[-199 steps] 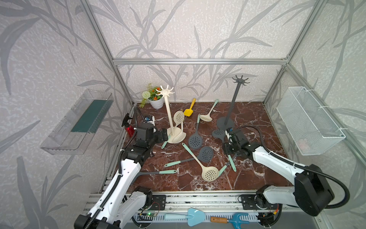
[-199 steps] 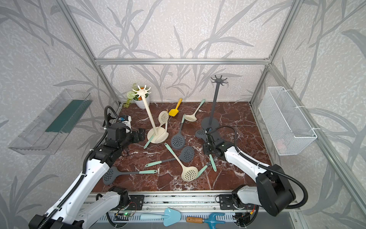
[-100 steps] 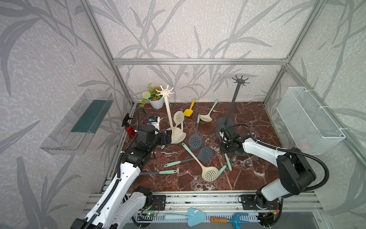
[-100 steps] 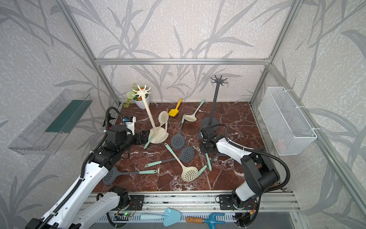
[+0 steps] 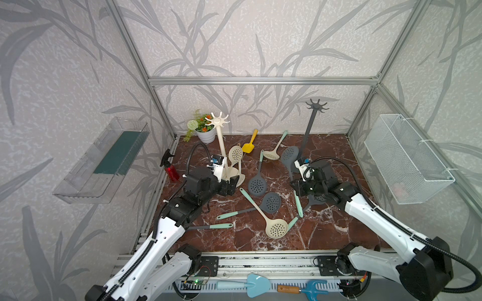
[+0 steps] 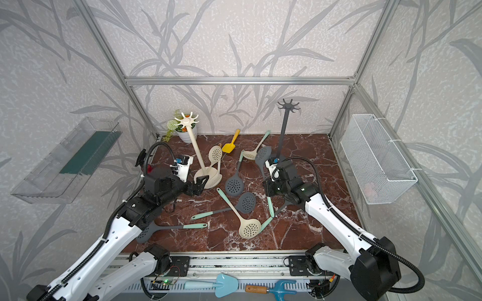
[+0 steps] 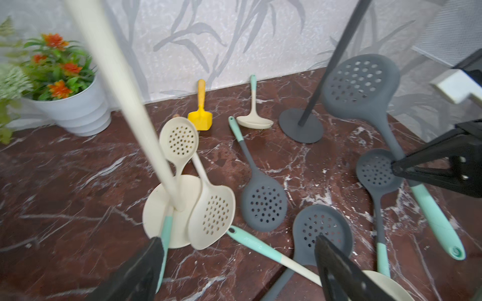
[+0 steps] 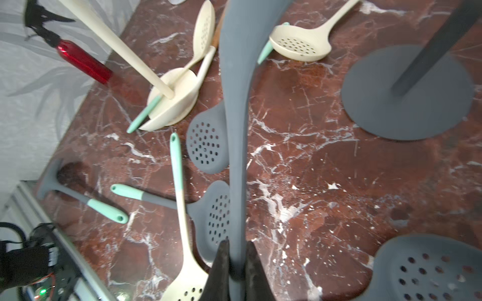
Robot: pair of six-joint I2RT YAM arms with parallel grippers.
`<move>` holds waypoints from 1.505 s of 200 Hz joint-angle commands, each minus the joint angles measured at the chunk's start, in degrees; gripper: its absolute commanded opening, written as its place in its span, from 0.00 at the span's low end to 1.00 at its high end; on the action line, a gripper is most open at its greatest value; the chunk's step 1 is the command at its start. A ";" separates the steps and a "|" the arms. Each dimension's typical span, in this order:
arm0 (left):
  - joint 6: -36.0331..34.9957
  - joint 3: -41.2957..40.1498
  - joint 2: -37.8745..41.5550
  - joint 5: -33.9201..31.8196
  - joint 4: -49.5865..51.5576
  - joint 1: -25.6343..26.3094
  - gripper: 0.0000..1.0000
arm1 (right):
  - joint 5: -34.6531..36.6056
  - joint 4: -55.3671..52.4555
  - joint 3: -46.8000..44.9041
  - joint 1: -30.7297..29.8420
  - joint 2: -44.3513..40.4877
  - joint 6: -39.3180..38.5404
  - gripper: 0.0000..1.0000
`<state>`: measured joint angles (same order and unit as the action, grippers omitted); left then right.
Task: Hang the skimmer on the kitchen utensil rack
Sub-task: Pick up the skimmer from the center of the board.
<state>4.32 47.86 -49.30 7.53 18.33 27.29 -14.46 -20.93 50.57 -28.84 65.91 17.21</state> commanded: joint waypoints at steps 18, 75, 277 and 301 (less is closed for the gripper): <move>-11.75 3.11 -3.88 0.17 -6.00 8.08 0.89 | -11.26 5.19 -0.99 -0.16 -3.04 7.77 0.00; -24.39 7.64 -15.82 -7.84 -12.28 17.57 0.87 | -14.64 6.89 -3.11 -0.07 -7.44 21.73 0.00; -18.82 -6.38 -9.06 -3.54 -23.51 23.95 0.82 | -0.22 17.89 -2.05 3.99 -2.97 64.87 0.00; -20.71 -6.38 -11.17 -2.87 -27.96 25.02 0.82 | 2.50 12.10 0.55 4.75 -3.33 64.42 0.00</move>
<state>-12.27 41.71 -58.96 2.20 -2.07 51.22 -16.38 -3.22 46.61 -24.93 64.62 81.03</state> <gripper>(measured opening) 0.823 0.106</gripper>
